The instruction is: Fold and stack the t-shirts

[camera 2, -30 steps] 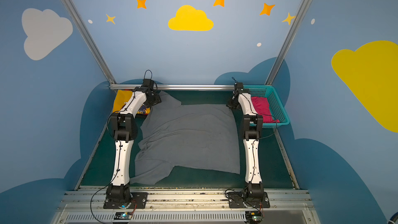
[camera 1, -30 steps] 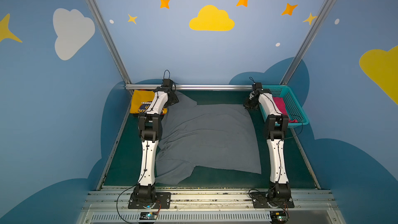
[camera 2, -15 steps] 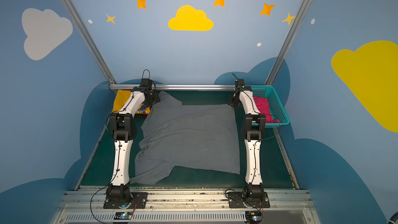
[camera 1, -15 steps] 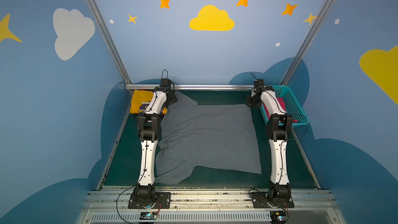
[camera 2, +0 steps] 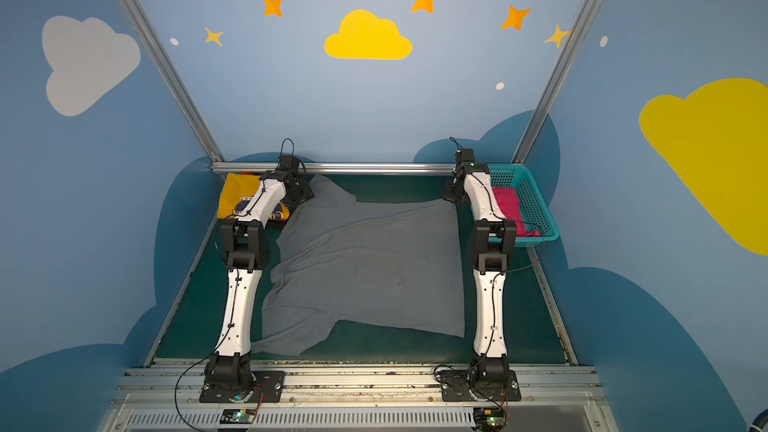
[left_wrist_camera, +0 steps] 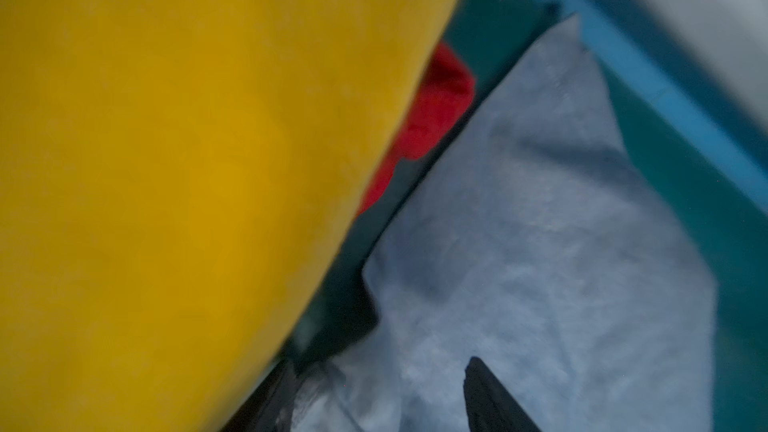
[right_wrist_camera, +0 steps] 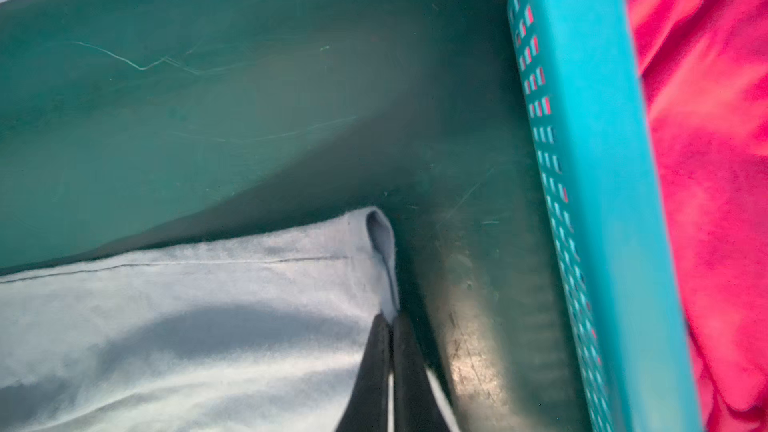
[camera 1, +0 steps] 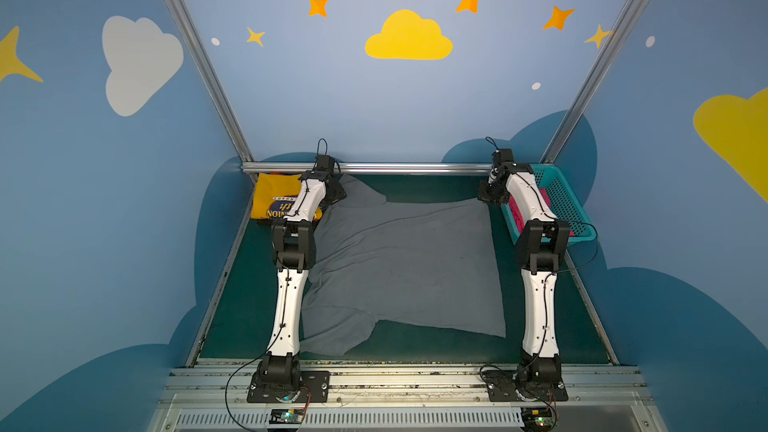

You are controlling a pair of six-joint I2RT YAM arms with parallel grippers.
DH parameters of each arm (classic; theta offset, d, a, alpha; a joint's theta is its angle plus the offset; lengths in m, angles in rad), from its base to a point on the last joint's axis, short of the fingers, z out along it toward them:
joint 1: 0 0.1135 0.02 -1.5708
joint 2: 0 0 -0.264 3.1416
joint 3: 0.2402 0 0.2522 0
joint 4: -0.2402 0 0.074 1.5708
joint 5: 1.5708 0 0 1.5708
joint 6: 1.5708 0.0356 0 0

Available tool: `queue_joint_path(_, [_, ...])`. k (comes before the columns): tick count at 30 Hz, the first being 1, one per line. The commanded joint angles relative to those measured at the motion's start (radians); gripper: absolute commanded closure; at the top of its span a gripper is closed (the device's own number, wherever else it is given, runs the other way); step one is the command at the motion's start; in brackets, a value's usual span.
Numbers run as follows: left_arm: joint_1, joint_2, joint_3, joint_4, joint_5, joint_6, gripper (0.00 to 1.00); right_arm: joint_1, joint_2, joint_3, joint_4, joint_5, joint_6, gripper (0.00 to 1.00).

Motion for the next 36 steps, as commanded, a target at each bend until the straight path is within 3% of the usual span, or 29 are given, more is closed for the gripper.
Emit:
queue_joint_path(1, [-0.007, 0.034, 0.039, -0.033, -0.005, -0.017, 0.34, -0.003, -0.057, -0.007, -0.013, -0.03, -0.02, 1.0])
queue_joint_path(5, [-0.008, 0.036, 0.041, -0.038, -0.019, -0.034, 0.44, 0.002, -0.06, -0.007, -0.018, -0.038, -0.028, 1.0])
queue_joint_path(16, [-0.014, -0.012, 0.041, 0.001, -0.125, 0.023, 0.38, 0.014, -0.063, -0.007, -0.029, -0.057, -0.04, 1.0])
queue_joint_path(25, [-0.034, 0.021, 0.032, 0.038, -0.133, 0.027, 0.44, 0.03, -0.049, -0.007, -0.036, -0.069, -0.043, 1.0])
queue_joint_path(36, [-0.033, 0.028, 0.039, 0.084, -0.151, 0.04, 0.73, 0.035, -0.046, -0.008, -0.048, -0.069, -0.057, 1.0])
